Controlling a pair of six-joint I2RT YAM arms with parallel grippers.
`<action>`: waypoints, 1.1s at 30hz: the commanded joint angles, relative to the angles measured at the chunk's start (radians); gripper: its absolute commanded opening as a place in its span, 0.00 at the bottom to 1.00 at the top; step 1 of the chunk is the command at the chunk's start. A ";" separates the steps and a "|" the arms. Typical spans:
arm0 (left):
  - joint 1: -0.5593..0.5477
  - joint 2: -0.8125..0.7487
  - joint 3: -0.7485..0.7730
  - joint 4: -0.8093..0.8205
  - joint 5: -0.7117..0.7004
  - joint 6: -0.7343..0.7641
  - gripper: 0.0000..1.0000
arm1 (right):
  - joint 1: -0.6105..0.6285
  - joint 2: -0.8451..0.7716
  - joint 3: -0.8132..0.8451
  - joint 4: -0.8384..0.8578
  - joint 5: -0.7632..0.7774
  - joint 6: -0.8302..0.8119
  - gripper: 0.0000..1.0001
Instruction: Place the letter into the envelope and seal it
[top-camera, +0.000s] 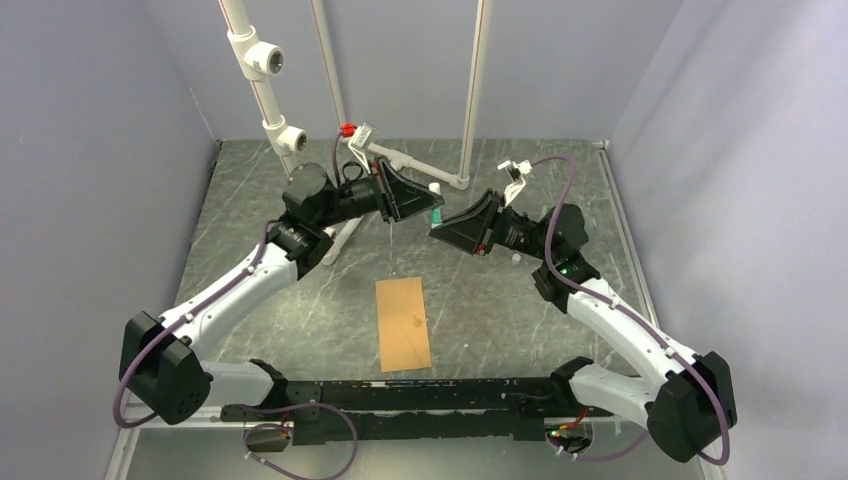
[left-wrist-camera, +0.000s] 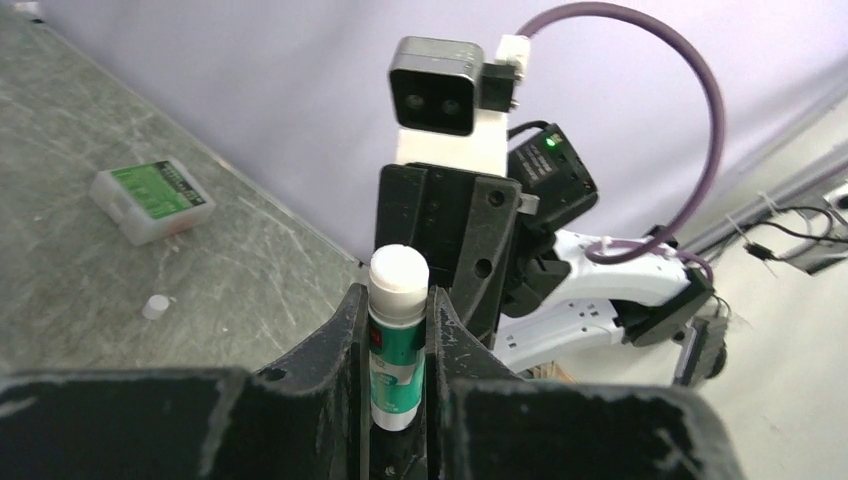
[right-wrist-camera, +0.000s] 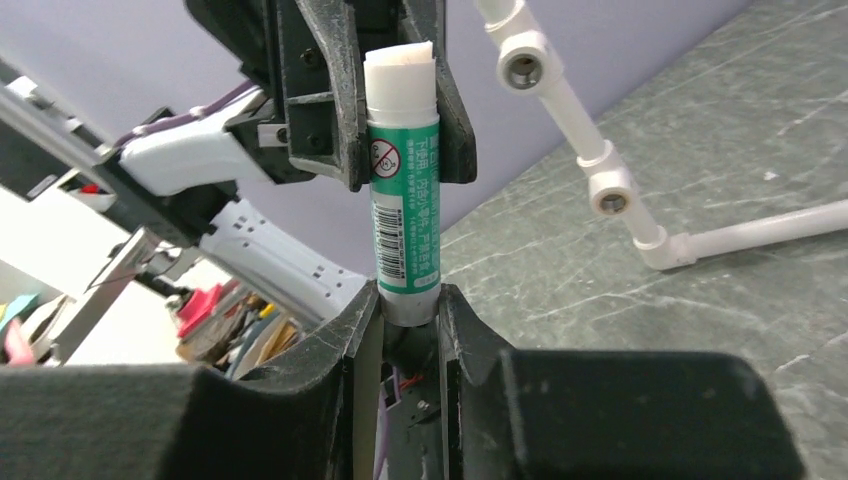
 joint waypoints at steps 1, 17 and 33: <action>-0.007 -0.049 0.014 -0.112 -0.090 0.071 0.02 | 0.011 -0.013 0.050 -0.105 0.148 -0.160 0.06; 0.011 0.040 0.193 -0.550 -0.316 0.127 0.02 | 0.163 -0.022 0.089 -0.399 0.751 -0.695 0.07; 0.040 -0.003 0.109 -0.057 0.248 0.152 0.02 | 0.127 -0.263 0.012 -0.271 0.243 -0.168 0.76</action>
